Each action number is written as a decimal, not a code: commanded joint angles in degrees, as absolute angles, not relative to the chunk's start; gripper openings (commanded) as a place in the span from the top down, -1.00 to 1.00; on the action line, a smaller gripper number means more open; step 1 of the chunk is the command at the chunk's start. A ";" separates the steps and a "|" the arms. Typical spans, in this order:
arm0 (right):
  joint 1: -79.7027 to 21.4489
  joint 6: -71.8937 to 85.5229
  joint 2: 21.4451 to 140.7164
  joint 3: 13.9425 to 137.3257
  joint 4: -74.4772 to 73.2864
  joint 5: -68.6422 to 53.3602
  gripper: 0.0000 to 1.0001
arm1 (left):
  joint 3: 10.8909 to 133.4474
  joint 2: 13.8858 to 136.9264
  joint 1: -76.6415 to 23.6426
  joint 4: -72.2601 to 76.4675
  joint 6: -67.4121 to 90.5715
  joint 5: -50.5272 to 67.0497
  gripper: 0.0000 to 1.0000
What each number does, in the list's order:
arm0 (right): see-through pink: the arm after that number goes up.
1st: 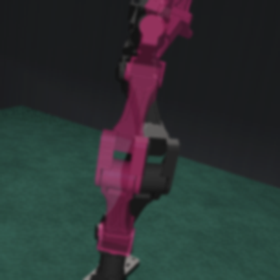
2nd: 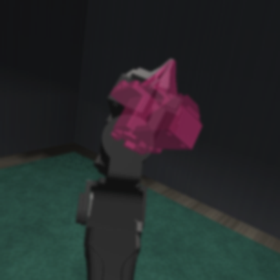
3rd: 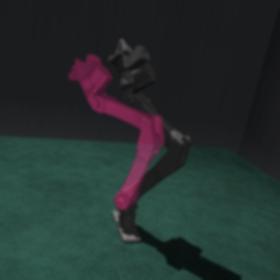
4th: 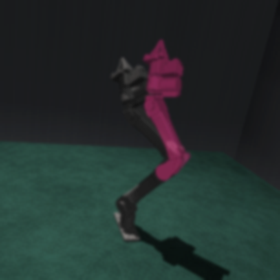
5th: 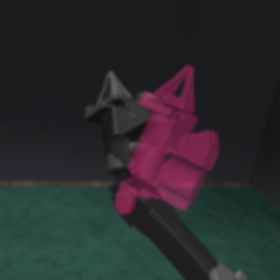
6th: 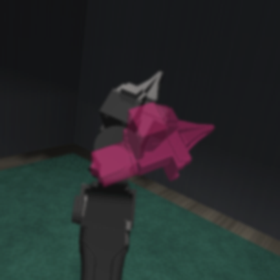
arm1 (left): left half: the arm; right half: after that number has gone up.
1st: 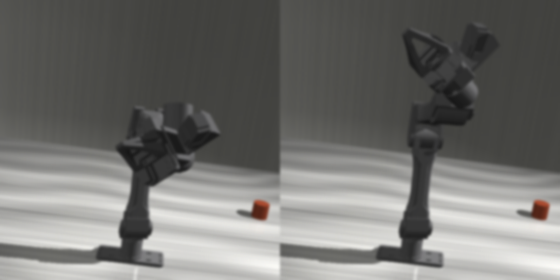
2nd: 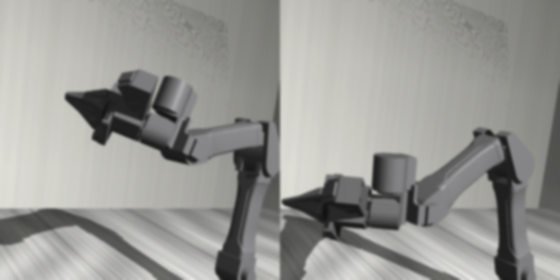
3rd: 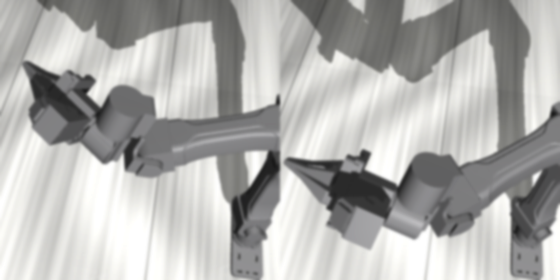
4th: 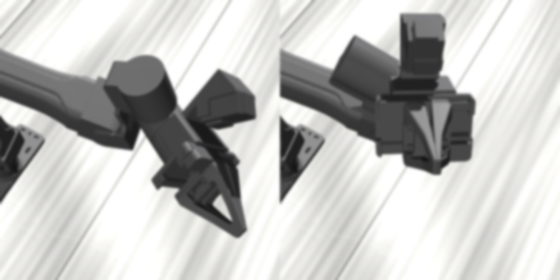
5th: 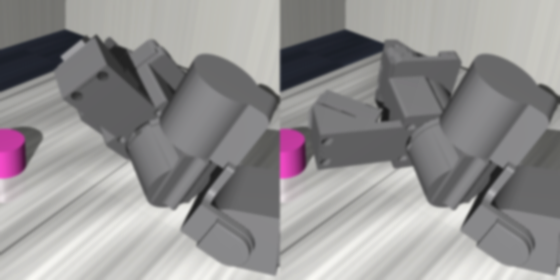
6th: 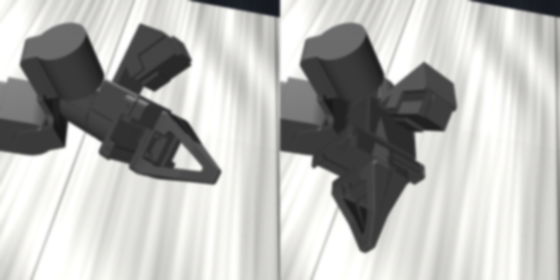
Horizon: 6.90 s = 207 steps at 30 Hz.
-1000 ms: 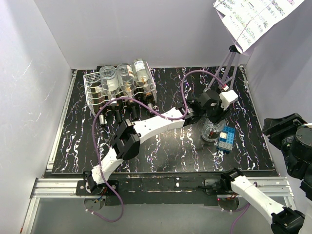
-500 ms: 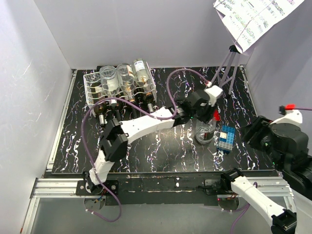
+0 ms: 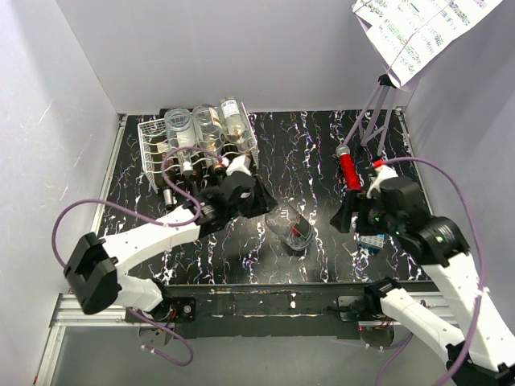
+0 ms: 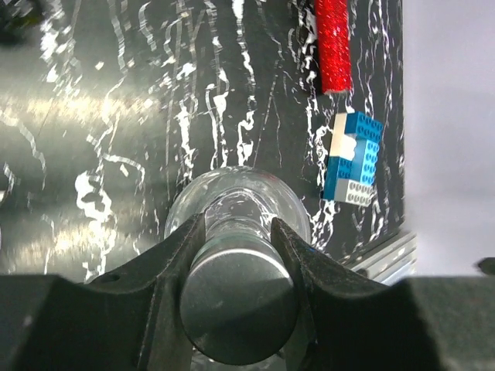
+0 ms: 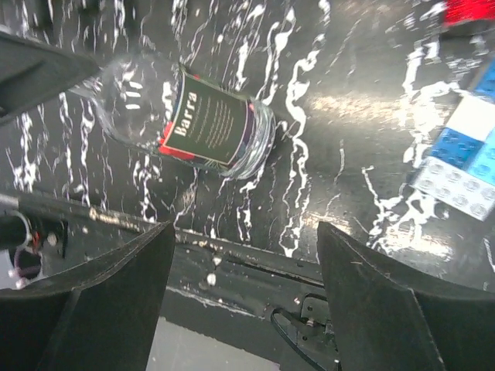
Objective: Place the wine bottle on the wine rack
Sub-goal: Adjust the wine bottle at the center of the board, then pick up the wine bottle from the center of the board.
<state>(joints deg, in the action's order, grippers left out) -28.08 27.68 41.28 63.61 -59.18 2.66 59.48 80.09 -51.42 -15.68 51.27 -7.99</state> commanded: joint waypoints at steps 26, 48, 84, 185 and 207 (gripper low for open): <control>-37.17 26.10 65.99 53.70 -34.54 -10.99 -0.64 | 5.45 47.64 -49.40 3.78 114.87 -15.74 0.97; -37.79 25.05 86.74 63.63 -30.76 -6.41 -0.61 | 3.51 50.71 -49.31 -3.51 108.28 -16.35 -0.03; -37.88 20.47 74.62 65.40 -47.29 -10.10 -0.57 | 30.92 46.49 -49.31 -35.17 57.98 -29.89 -0.96; -36.91 25.84 66.18 63.11 -45.88 -3.96 -0.51 | 47.11 66.89 -43.68 -28.91 -4.31 7.39 1.00; -36.91 27.77 64.60 62.67 -44.56 -0.35 -0.50 | 64.94 51.06 -43.77 -36.56 5.26 -21.23 1.00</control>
<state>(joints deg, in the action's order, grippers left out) -37.15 27.07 65.71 62.87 -46.46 -1.41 58.81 53.58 -43.99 -46.44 -0.40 -8.43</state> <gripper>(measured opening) 0.752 0.347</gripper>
